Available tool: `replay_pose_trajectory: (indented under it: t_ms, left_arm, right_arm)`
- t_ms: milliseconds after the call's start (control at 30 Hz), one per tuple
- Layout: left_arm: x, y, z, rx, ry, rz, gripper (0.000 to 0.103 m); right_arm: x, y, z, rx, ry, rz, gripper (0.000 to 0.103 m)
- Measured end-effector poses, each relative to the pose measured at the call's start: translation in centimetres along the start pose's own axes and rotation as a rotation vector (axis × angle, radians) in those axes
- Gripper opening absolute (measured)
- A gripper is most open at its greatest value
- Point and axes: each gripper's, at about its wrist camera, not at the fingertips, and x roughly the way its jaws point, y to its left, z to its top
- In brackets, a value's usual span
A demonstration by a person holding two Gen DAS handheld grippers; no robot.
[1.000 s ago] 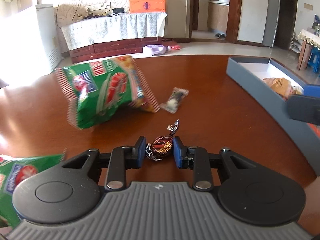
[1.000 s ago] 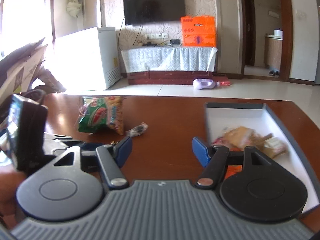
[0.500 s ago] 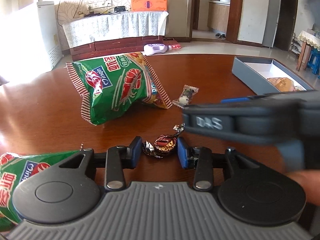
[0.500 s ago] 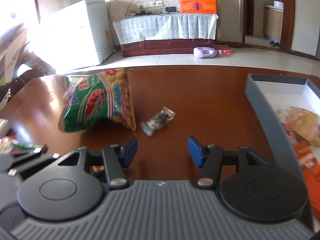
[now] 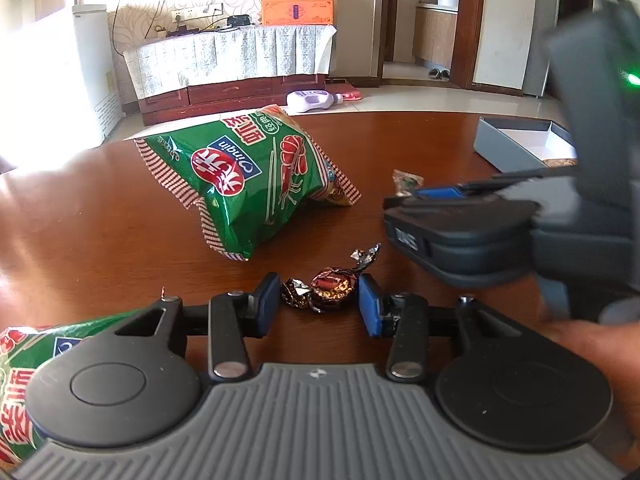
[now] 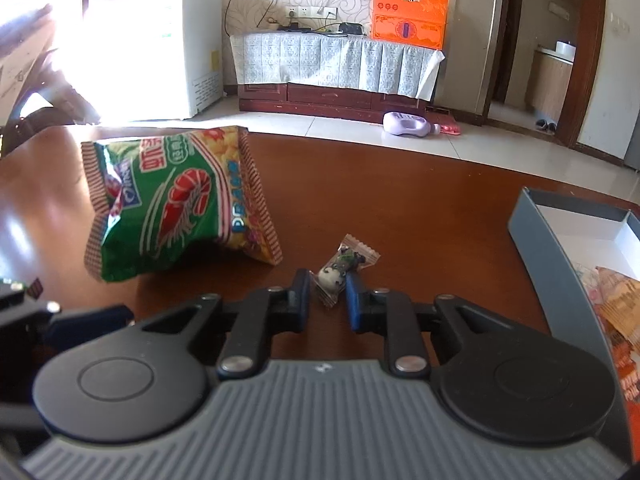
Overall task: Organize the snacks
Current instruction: 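Grasp brown wrapped candy with left tool while right tool grasps clear-wrapped white candy, then carry both held candies over the grey box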
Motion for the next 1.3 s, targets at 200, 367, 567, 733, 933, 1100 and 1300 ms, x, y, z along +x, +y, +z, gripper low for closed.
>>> replay_pose_trajectory:
  t_ms: [200, 367, 567, 733, 933, 1100, 1300]
  left_arm:
    - [-0.2, -2.1, -0.6, 0.068, -0.010, -0.030, 0.052]
    - [-1.3, -4.9, -1.4, 0.126, -0.015, -0.034, 0.054]
    - [-1.6, -4.9, -2.0, 0.037, -0.016, -0.029, 0.056]
    - [-2.1, -6.4, -2.8, -0.014, -0.025, 0.035, 0.072]
    - [-2.3, -8.6, -2.9, 0.041, -0.033, 0.085, 0.078]
    - [-1.3, -7.9, -2.2, 0.046, -0.013, 0.089, 0.097]
    - [-0.5, -6.1, -1.6, 0.027, -0.029, -0.023, 0.061]
  right_arm:
    - [-3.5, -2.0, -2.1, 0.057, 0.023, 0.039, 0.022]
    - [-7.1, -4.4, -3.8, 0.086, 0.047, 0.048, 0.022]
    - [-11.0, -7.4, -7.4, 0.085, 0.064, 0.069, 0.021]
    - [-12.6, -7.5, -8.0, 0.048, 0.051, 0.095, 0.021]
    - [-11.9, -6.7, -8.1, 0.011, 0.044, 0.118, 0.021]
    - [-11.7, -7.2, -8.0, 0.007, 0.041, 0.129, 0.021]
    - [-11.2, -7.4, -7.7, 0.016, 0.037, 0.128, 0.021]
